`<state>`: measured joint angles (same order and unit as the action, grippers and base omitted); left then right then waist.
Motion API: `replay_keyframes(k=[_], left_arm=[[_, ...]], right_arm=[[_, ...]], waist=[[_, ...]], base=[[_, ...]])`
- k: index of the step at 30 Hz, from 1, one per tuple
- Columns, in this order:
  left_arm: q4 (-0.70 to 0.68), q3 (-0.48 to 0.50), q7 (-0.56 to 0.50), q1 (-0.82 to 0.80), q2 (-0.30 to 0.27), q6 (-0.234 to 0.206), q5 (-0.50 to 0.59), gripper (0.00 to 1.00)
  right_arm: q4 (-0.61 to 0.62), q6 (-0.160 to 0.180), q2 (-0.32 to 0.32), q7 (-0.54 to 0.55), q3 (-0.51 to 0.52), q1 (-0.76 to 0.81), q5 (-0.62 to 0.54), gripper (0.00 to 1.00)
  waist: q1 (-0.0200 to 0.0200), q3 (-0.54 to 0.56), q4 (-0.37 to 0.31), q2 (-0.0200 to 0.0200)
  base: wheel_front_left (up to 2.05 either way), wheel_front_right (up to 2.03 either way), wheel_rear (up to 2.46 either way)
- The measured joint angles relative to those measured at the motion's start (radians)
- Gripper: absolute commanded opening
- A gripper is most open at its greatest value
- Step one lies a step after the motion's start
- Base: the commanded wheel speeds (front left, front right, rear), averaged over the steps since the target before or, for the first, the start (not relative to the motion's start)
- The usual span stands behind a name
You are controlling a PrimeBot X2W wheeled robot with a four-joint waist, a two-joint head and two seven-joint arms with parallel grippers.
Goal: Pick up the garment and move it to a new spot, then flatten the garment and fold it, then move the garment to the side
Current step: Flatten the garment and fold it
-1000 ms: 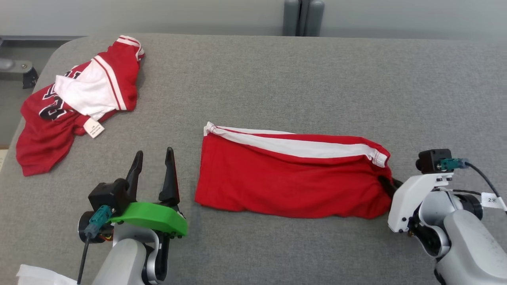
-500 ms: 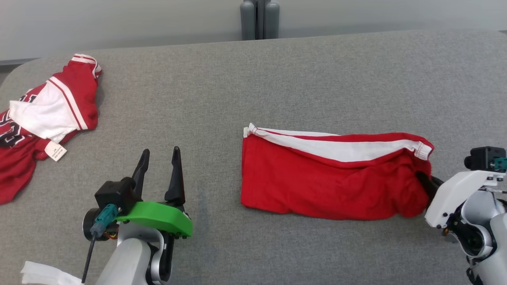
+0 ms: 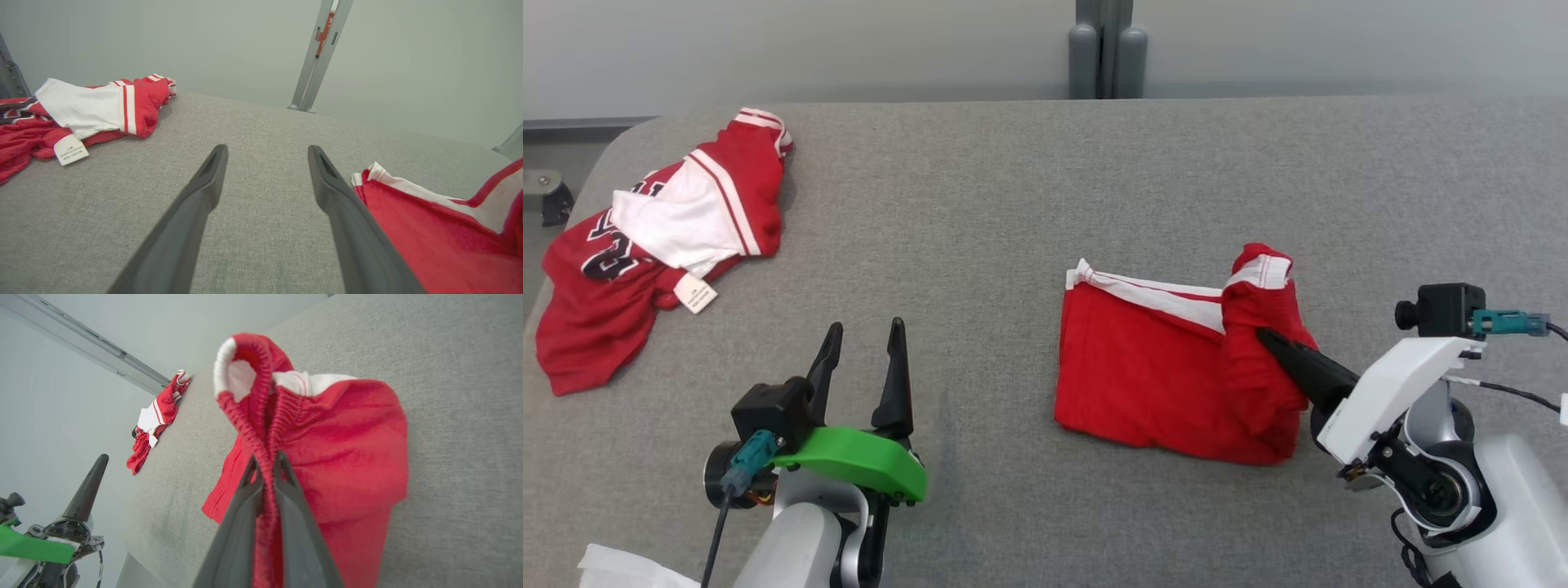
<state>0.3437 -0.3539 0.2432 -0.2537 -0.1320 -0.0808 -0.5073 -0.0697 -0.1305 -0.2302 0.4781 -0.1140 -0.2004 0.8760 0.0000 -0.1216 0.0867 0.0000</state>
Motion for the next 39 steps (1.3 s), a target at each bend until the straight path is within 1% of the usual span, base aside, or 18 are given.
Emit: replay_keyframes(k=[4, 8, 13, 14, 15, 16, 17, 23, 26, 28, 30, 34, 39], left_arm=[[0.001, -0.007, -0.003, 0.003, 0.002, 0.0, -0.002, 1.0], [0.001, -0.012, -0.004, 0.007, 0.003, 0.0, -0.003, 1.0], [0.005, -0.019, -0.004, 0.009, 0.007, 0.0, -0.01, 1.0], [0.007, -0.021, -0.004, 0.009, 0.008, 0.0, -0.01, 1.0], [0.009, -0.022, -0.004, 0.009, 0.008, 0.0, -0.01, 1.0], [0.011, -0.023, -0.003, 0.009, 0.009, 0.0, -0.01, 1.0], [0.012, -0.025, -0.003, 0.009, 0.011, 0.0, -0.01, 1.0], [0.016, -0.026, 0.001, 0.013, 0.013, -0.003, -0.011, 1.0], [0.014, -0.031, 0.004, 0.013, 0.013, -0.002, -0.011, 1.0], [0.012, -0.034, 0.005, 0.013, 0.014, -0.001, -0.011, 1.0], [0.01, -0.037, 0.006, 0.013, 0.016, 0.001, -0.009, 1.0], [0.004, -0.036, 0.013, 0.01, 0.024, 0.001, 0.001, 1.0], [0.002, -0.02, 0.016, 0.007, 0.032, 0.0, 0.011, 1.0]], right_arm=[[-0.044, 0.0, 0.04, -0.007, -0.022, -0.017, 0.0, 0.0], [-0.125, 0.0, 0.085, -0.035, -0.03, -0.056, -0.011, 0.0], [-0.226, 0.0, 0.119, -0.064, -0.046, -0.11, -0.027, 0.0], [-0.247, 0.0, 0.123, -0.068, -0.053, -0.121, -0.037, 0.03], [-0.266, 0.0, 0.125, -0.075, -0.063, -0.13, -0.044, 0.41], [-0.277, 0.0, 0.128, -0.079, -0.069, -0.137, -0.048, 0.83], [-0.288, 0.0, 0.131, -0.088, -0.077, -0.144, -0.052, 1.0], [-0.279, 0.0, 0.144, -0.119, -0.149, -0.168, -0.043, 1.0], [-0.249, 0.0, 0.139, -0.157, -0.164, -0.174, -0.037, 1.0], [-0.228, 0.0, 0.128, -0.201, -0.165, -0.174, -0.046, 1.0], [-0.212, 0.0, 0.113, -0.255, -0.156, -0.174, -0.08, 1.0], [-0.2, 0.0, 0.063, -0.379, -0.119, -0.162, -0.209, 1.0], [-0.177, 0.0, 0.048, -0.512, -0.036, -0.091, -0.347, 1.0]], waist=[[0.0, 0.01, 0.039, 0.0], [0.0, 0.017, 0.079, 0.0], [0.0, 0.02, 0.121, 0.0], [0.0, 0.02, 0.128, 0.0], [0.0, 0.02, 0.134, 0.0], [0.0, 0.02, 0.138, 0.0], [0.0, 0.02, 0.142, 0.0], [0.0, 0.021, 0.134, 0.0], [0.0, 0.024, 0.119, 0.0], [0.0, 0.026, 0.104, 0.0], [0.0, 0.029, 0.09, 0.0], [0.0, 0.034, 0.055, 0.0], [0.0, 0.043, 0.008, 0.0]], base=[[0.0, 0.0, 0.0], [0.0, 0.0, 0.0], [0.0, 0.0, 0.0], [0.0, 0.0, 0.0], [0.0, 0.0, 0.0], [0.0, 0.0, 0.0], [0.0, 0.0, 0.0], [0.0, 0.0, 0.0], [0.0, 0.0, 0.0], [0.0, 0.0, 0.0], [0.0, 0.0, 0.0], [0.0, 0.0, 0.0], [0.0, 0.0, 0.0]])
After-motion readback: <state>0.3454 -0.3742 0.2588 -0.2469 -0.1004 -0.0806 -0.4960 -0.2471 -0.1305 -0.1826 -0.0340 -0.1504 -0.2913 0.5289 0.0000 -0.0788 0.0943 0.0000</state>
